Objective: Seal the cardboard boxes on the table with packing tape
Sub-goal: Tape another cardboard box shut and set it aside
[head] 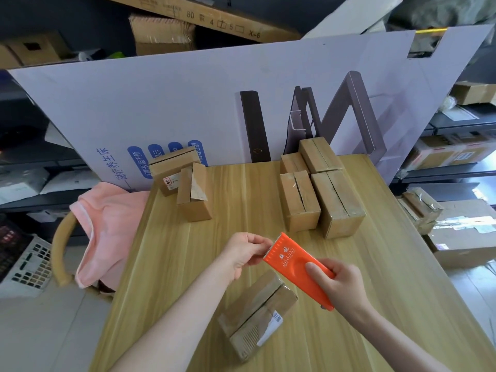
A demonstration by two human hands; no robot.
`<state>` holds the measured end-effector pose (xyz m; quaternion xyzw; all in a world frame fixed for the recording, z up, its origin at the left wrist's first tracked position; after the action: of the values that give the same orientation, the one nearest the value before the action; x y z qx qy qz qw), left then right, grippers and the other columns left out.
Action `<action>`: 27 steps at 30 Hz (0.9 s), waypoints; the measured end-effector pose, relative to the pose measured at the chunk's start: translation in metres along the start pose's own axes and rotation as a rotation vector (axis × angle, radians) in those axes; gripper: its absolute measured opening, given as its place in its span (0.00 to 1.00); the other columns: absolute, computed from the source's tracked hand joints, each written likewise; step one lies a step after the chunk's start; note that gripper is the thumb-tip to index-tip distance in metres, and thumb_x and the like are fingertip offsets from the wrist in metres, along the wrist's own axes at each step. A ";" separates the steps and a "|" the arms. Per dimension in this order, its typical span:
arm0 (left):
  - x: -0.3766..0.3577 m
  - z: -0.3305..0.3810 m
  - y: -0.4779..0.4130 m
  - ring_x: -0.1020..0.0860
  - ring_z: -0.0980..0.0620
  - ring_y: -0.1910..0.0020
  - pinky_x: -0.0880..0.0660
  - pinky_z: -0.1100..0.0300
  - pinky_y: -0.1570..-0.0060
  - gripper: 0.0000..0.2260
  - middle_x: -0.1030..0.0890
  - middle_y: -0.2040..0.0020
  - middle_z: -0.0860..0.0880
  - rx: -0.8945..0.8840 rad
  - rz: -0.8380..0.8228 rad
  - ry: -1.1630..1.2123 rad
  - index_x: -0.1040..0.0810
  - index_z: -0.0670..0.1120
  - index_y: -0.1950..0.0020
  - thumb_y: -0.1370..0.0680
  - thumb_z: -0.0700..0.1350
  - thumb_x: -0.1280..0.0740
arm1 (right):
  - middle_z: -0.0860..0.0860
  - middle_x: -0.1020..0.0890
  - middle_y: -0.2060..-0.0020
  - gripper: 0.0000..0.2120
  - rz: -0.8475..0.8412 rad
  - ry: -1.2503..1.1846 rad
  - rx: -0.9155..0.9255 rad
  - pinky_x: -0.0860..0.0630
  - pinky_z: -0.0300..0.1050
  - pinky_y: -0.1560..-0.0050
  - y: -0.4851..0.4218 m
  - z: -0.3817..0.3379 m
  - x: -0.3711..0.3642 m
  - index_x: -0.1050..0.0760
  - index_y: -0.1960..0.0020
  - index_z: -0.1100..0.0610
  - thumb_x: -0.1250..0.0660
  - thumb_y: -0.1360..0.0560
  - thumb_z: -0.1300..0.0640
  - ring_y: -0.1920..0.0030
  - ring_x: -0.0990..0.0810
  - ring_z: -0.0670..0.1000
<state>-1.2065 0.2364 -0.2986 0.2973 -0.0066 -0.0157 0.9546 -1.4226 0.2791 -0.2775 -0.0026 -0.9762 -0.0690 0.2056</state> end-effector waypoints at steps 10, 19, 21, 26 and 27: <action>0.000 0.000 -0.034 0.21 0.53 0.72 0.25 0.63 0.70 0.12 0.16 0.66 0.45 -0.020 0.153 -0.223 0.20 0.41 0.67 0.30 0.27 0.35 | 0.52 0.20 0.74 0.16 0.073 0.289 -0.071 0.25 0.50 0.74 0.013 0.007 0.013 0.20 0.64 0.58 0.29 0.30 0.45 0.73 0.21 0.53; 0.020 -0.035 -0.058 0.20 0.53 0.70 0.22 0.62 0.65 0.07 0.16 0.65 0.46 0.043 0.247 -0.347 0.18 0.41 0.63 0.28 0.31 0.30 | 0.45 0.20 0.77 0.12 0.072 0.365 -0.305 0.28 0.41 0.75 0.057 0.078 0.057 0.21 0.70 0.47 0.28 0.30 0.43 0.76 0.22 0.44; 0.013 -0.048 -0.062 0.20 0.52 0.69 0.20 0.59 0.60 0.07 0.15 0.65 0.47 0.039 0.237 -0.380 0.17 0.42 0.64 0.28 0.33 0.28 | 0.47 0.20 0.76 0.15 0.055 0.411 -0.347 0.29 0.40 0.75 0.058 0.090 0.055 0.21 0.70 0.49 0.29 0.30 0.42 0.74 0.21 0.45; 0.018 -0.069 -0.072 0.19 0.53 0.70 0.19 0.59 0.59 0.08 0.16 0.67 0.49 0.028 0.272 -0.460 0.18 0.46 0.66 0.28 0.37 0.26 | 0.45 0.20 0.71 0.18 -0.001 0.544 -0.389 0.32 0.38 0.73 0.051 0.108 0.035 0.20 0.64 0.52 0.33 0.29 0.38 0.69 0.21 0.43; 0.019 -0.073 -0.073 0.19 0.54 0.70 0.19 0.59 0.59 0.08 0.16 0.67 0.49 0.035 0.274 -0.477 0.18 0.46 0.66 0.28 0.37 0.27 | 0.45 0.20 0.71 0.18 -0.011 0.567 -0.394 0.31 0.38 0.73 0.050 0.111 0.031 0.20 0.64 0.52 0.34 0.29 0.37 0.69 0.21 0.43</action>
<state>-1.1880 0.2170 -0.4000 0.2979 -0.2715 0.0442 0.9141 -1.4938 0.3425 -0.3588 -0.0175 -0.8482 -0.2553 0.4637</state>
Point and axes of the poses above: each hand's wrist, its own y-axis away from the middle knuckle, its own x-axis out of the back of the hand, z = x × y, the point moved 8 cm from there along -y, towards the middle knuckle
